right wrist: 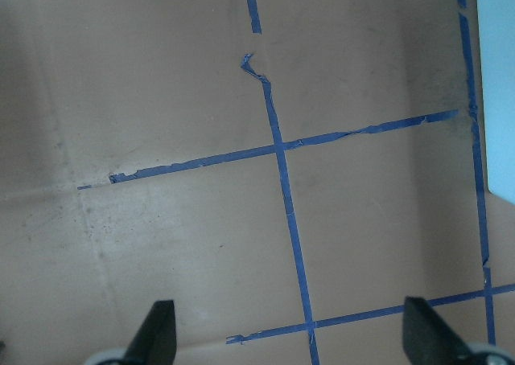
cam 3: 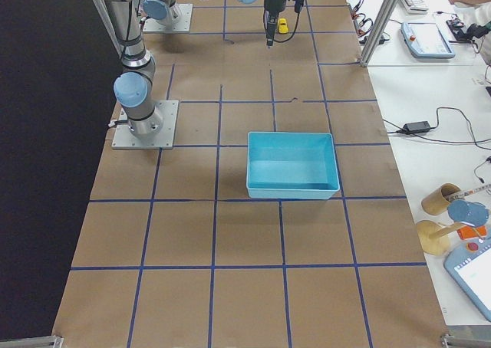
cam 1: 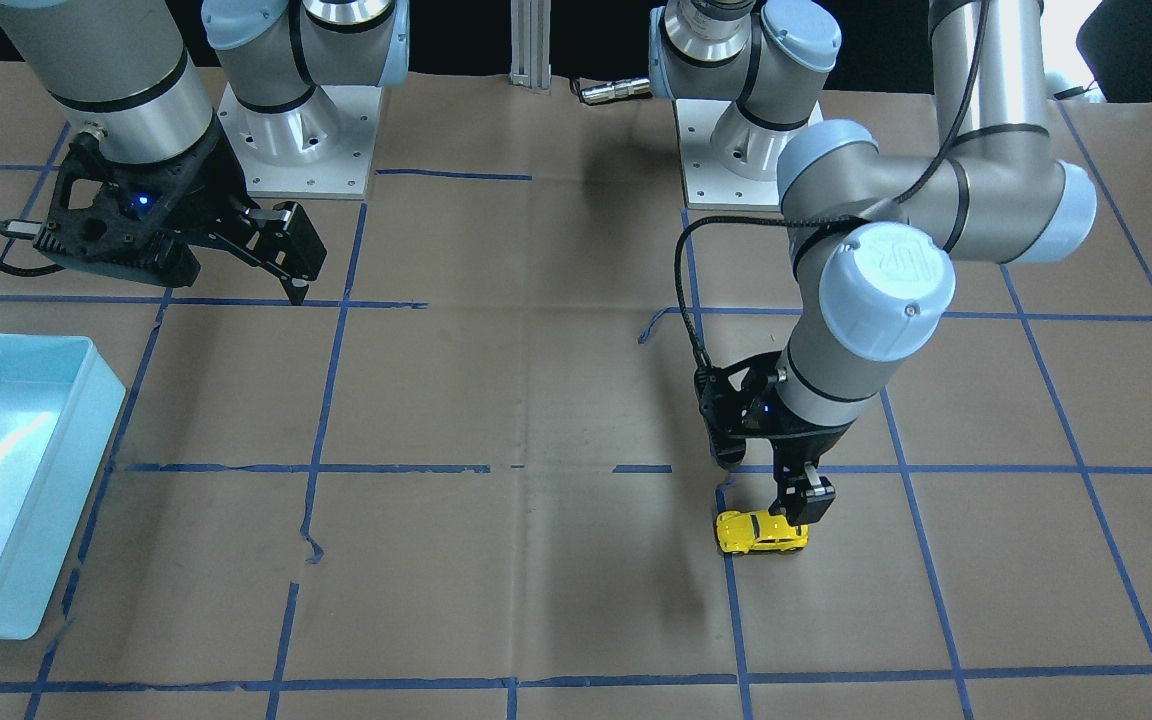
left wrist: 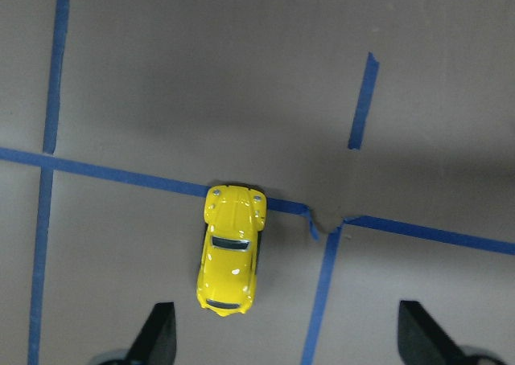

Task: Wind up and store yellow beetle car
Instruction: 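Close the left gripper on the yellow car's rear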

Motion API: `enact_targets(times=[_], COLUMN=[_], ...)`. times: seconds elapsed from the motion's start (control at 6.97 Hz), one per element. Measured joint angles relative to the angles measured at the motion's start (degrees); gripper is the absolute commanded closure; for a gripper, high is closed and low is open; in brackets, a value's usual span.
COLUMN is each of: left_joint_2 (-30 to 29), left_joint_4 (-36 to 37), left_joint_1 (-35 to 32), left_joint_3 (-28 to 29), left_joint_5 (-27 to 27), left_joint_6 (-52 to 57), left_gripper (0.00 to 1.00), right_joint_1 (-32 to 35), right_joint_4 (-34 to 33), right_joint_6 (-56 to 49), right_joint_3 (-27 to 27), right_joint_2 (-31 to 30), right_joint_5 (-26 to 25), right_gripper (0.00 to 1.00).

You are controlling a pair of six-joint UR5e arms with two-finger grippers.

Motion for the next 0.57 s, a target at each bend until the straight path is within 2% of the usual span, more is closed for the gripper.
enact_targets(times=[0.57], left_joint_2=[-6.54], left_joint_4=[6.86], left_joint_1=[1.89], left_joint_3=[-0.21], left_joint_5=[0.04], left_joint_6=[7.87], left_gripper=[0.05], right_joint_1=[0.1], right_joint_4=[-0.24], right_joint_6=[0.03], right_joint_3=[-0.79], right_joint_2=[0.61], right_joint_5=[0.24], right_gripper=[0.0])
